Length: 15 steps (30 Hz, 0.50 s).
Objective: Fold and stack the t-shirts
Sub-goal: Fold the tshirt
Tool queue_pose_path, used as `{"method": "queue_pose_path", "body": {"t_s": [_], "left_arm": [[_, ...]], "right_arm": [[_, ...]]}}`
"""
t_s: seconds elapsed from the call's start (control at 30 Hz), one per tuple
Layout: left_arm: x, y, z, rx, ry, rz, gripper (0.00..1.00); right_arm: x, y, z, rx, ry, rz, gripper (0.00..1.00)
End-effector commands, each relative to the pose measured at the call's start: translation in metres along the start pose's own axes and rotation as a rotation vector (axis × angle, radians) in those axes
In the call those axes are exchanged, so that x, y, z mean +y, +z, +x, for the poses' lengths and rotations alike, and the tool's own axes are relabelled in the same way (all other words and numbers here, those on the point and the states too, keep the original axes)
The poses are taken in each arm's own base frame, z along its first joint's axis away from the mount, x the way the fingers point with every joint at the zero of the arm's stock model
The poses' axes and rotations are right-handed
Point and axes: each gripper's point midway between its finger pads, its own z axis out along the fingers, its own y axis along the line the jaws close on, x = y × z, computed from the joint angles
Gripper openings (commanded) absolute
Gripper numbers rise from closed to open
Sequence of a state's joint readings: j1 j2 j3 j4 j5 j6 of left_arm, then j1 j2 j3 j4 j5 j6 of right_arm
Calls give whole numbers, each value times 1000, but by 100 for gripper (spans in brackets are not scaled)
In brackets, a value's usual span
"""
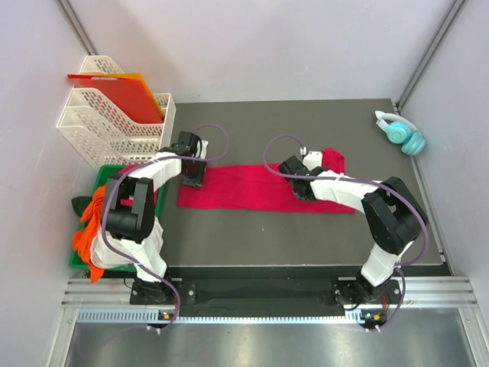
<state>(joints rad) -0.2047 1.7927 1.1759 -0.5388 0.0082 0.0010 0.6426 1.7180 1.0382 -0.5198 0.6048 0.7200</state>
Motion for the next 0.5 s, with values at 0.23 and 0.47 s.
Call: {"method": "queue_pose_path", "body": {"t_s": [0.23, 0.47], "left_arm": [[10, -30, -88, -238, -14, -27, 42], [19, -8, -115, -244, -19, -72, 40]], "right_arm": [[7, -31, -11, -52, 124, -58, 24], [-2, -38, 6, -30, 129, -42, 23]]}}
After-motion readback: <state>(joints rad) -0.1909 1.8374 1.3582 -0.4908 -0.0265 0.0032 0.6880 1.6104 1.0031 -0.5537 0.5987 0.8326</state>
